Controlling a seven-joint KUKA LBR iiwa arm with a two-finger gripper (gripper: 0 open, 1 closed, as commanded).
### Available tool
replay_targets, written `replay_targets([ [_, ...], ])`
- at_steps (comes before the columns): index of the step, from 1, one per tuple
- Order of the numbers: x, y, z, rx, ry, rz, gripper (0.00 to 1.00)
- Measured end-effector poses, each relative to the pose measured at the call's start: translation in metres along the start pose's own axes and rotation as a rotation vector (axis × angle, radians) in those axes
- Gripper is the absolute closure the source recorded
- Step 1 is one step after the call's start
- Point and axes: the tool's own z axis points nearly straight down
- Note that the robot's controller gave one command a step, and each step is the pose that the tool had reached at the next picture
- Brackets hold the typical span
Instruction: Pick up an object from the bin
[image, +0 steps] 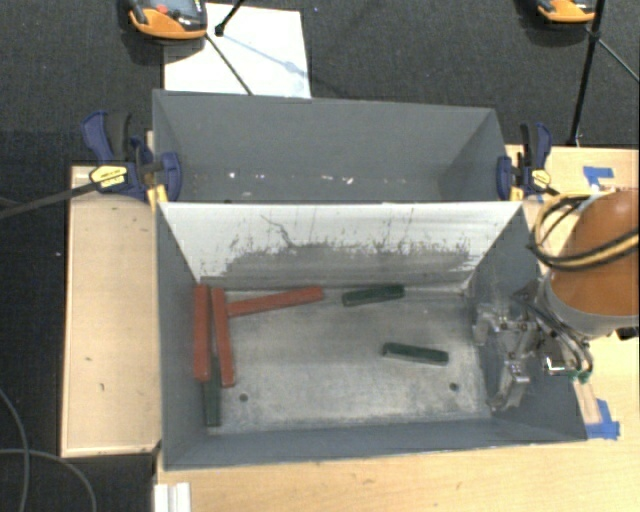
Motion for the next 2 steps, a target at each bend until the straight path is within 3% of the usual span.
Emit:
replay_targets([
  [1,-0.002,0.000,-0.004,0.002,-0.008,-0.004,0.00],
  [2,-0.035,0.007,0.047,0.002,-0.014,0.062,0.00],
])
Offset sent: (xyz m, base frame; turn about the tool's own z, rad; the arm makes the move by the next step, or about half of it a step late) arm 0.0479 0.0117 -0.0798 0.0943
